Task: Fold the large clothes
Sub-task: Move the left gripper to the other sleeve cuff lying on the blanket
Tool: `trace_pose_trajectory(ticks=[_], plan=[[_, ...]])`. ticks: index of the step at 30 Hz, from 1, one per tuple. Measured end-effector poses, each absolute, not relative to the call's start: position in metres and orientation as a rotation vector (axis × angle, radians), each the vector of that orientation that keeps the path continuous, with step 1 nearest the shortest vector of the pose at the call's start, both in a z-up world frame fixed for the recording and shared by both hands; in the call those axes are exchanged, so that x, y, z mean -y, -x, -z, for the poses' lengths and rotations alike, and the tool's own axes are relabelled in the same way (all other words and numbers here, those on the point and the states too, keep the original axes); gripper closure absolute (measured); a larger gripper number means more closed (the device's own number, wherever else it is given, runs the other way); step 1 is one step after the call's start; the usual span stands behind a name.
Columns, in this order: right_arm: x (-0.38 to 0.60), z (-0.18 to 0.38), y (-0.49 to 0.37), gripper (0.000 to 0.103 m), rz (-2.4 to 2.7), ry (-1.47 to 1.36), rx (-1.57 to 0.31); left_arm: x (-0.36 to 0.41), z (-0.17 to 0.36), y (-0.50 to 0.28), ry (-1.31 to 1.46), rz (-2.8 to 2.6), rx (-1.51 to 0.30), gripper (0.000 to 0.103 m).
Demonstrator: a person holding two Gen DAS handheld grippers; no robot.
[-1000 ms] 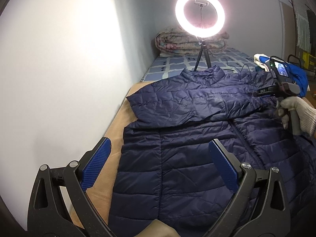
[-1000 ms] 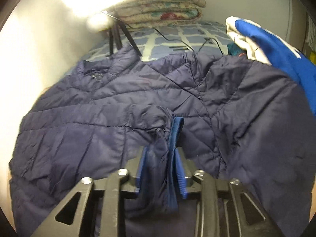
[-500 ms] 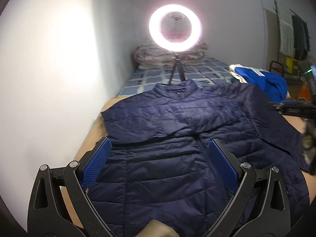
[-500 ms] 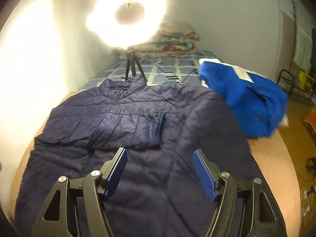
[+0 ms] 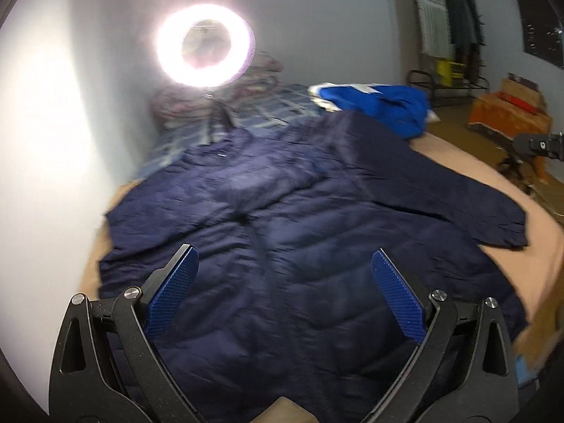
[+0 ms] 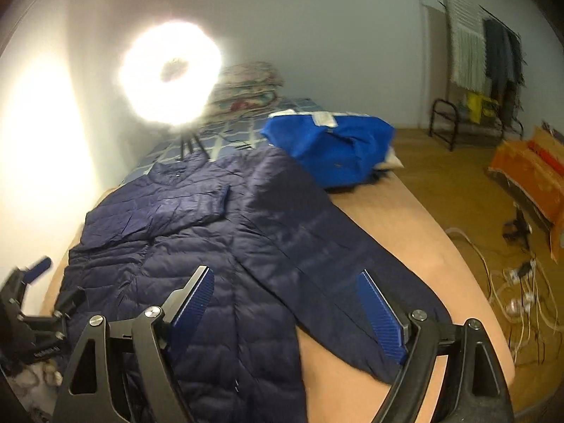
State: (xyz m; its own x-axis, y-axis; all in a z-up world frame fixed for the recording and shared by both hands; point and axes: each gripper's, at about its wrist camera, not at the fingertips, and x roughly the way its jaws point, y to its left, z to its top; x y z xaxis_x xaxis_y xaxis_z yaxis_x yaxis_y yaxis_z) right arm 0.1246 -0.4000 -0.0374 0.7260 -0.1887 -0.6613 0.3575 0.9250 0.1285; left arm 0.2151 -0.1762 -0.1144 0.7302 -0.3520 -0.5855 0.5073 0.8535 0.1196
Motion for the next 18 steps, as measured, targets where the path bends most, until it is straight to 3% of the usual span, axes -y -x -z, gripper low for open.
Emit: trace_pose_trajectory(ticks=[8, 18], plan=[[0.433, 0.018, -0.076, 0.012, 0.441, -0.171, -0.657, 0.247, 0.117, -0.175, -0.314, 0.637, -0.596, 0.002], [0.481, 0.031, -0.036, 0.012, 0.54, -0.165, -0.697, 0.37, 0.143, -0.145, -0.41, 0.826, -0.656, 0.003]])
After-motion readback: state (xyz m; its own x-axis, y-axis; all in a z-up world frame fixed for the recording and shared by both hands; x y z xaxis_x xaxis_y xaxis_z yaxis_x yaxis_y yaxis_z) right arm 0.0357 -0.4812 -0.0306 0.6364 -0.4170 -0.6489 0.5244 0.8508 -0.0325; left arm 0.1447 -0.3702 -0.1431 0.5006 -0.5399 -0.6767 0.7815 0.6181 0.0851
